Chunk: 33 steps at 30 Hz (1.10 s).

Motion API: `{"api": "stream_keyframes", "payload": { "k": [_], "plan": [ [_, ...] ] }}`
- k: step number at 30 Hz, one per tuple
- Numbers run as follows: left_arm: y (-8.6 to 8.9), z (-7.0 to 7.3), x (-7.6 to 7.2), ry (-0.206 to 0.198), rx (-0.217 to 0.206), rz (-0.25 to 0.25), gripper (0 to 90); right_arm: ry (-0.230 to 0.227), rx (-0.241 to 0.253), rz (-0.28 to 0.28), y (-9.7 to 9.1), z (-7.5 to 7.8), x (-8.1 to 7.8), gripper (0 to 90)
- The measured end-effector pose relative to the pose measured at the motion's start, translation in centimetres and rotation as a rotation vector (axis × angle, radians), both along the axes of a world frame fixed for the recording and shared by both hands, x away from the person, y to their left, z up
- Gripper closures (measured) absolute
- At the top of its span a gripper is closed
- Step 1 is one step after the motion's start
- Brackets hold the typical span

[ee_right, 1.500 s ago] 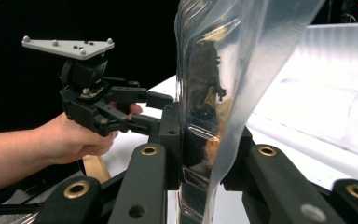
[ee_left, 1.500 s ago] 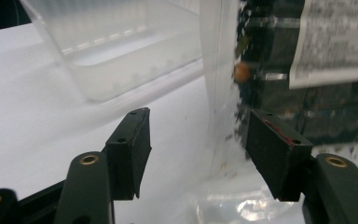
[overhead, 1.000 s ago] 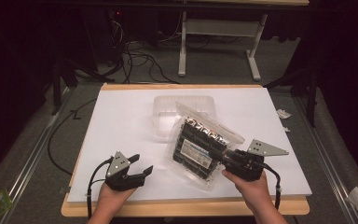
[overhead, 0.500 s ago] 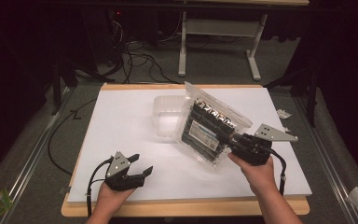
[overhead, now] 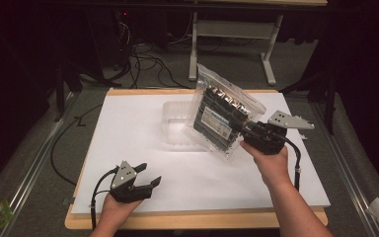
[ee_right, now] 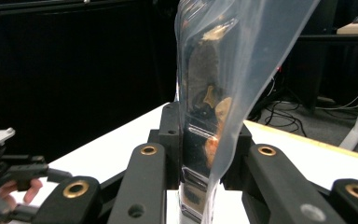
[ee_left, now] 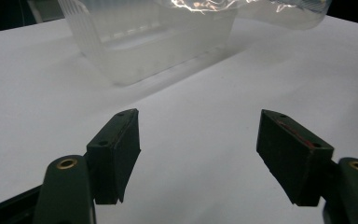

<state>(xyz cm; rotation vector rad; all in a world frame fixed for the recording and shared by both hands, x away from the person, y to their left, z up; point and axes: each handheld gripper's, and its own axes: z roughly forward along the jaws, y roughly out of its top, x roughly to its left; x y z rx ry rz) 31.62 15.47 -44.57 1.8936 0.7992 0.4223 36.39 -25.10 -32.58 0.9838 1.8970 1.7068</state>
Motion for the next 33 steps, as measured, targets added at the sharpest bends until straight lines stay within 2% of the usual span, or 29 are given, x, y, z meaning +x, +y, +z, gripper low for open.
{"api": "stream_keyframes", "payload": {
  "k": [12, 16, 33],
  "plan": [
    [0.1, 0.2, -0.3, -0.009, 0.006, -0.021, 30.4, -0.020, -0.020, -0.028, 1.4, 1.3, 3.5, 76.2],
    [0.3, 0.2, -0.3, -0.007, 0.000, -0.020, 30.4, -0.013, -0.024, -0.028, 2.1, 1.3, 5.0, 76.2],
    [0.8, 0.1, -0.4, -0.007, 0.006, -0.010, 30.4, 0.000, -0.044, -0.037, 3.8, 0.7, 8.8, 76.2]
  ]
}}
